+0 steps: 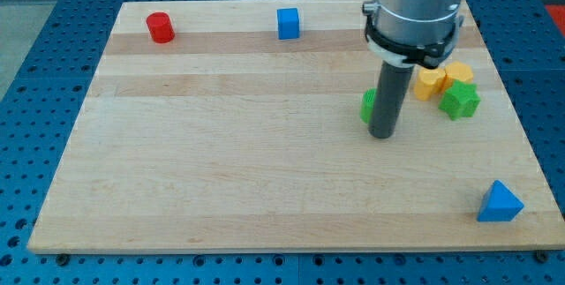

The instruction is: Move the green circle diagonally to the bottom left of heart

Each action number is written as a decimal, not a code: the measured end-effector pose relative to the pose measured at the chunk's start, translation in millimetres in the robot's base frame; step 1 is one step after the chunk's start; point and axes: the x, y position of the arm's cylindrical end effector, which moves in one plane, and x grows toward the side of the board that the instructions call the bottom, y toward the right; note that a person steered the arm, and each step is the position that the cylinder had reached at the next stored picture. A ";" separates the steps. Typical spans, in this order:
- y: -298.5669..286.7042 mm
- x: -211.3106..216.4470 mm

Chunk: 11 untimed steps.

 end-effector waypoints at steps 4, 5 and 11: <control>-68.7 -36.5; -60.4 -37.1; -77.6 -26.5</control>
